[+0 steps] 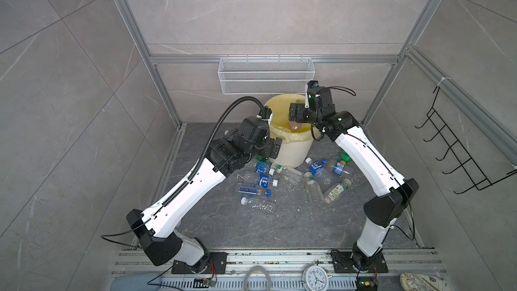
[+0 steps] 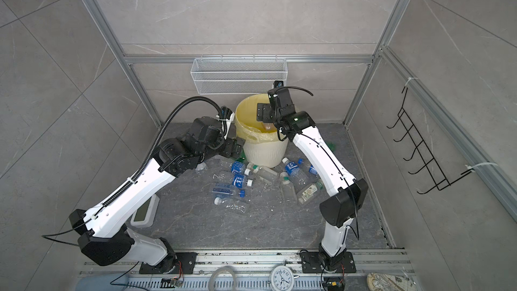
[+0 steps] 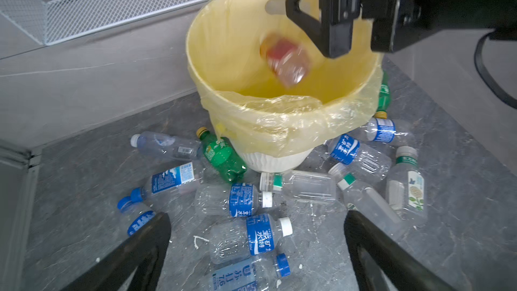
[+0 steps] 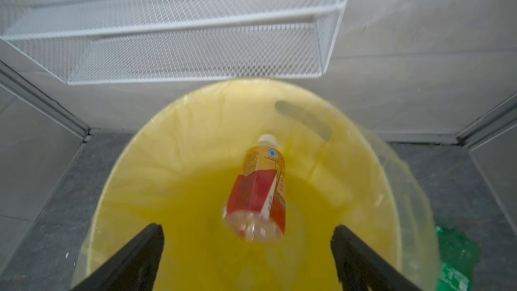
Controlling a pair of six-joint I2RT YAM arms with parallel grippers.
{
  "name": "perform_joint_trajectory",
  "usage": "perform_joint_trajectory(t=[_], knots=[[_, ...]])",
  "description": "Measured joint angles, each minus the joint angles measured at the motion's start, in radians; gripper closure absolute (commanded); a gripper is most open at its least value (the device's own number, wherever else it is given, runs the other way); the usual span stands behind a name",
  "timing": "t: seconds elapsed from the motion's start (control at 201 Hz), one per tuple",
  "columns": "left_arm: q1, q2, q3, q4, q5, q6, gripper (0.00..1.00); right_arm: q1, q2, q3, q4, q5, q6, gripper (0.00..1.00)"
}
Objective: Throw the plastic bottles in the bin
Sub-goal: 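Release the bottle over the bin with the right gripper while the left withdraws, then lower the right gripper near the bin while the left reaches toward a blue-capped bottle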
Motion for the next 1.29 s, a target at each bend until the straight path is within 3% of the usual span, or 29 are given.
perform_joint_trajectory(t=[0.274, 0.473, 0.702, 0.851, 1.115, 1.294], knots=[[0.000, -0.006, -0.047, 0.005, -0.063, -0.005, 0.00, 0.007, -0.097, -0.005, 0.004, -0.037, 0.006, 0.01], [0.041, -0.007, -0.075, -0.015, -0.090, -0.057, 0.00, 0.007, -0.193, -0.105, 0.033, -0.059, 0.017, 0.01], [0.341, -0.048, -0.200, -0.021, 0.115, -0.204, 0.00, 0.021, -0.272, -0.258, 0.065, -0.098, 0.038, 0.01], [0.509, -0.068, -0.301, -0.008, 0.264, -0.278, 0.00, 0.101, -0.313, -0.338, 0.096, -0.084, 0.040, 0.01], [0.641, -0.048, -0.374, 0.045, 0.485, -0.337, 0.00, 0.293, -0.333, -0.441, 0.166, -0.022, 0.027, 0.01], [0.737, 0.078, -0.380, 0.074, 0.583, -0.357, 0.00, 0.360, -0.307, -0.445, 0.181, 0.014, 0.013, 0.01]])
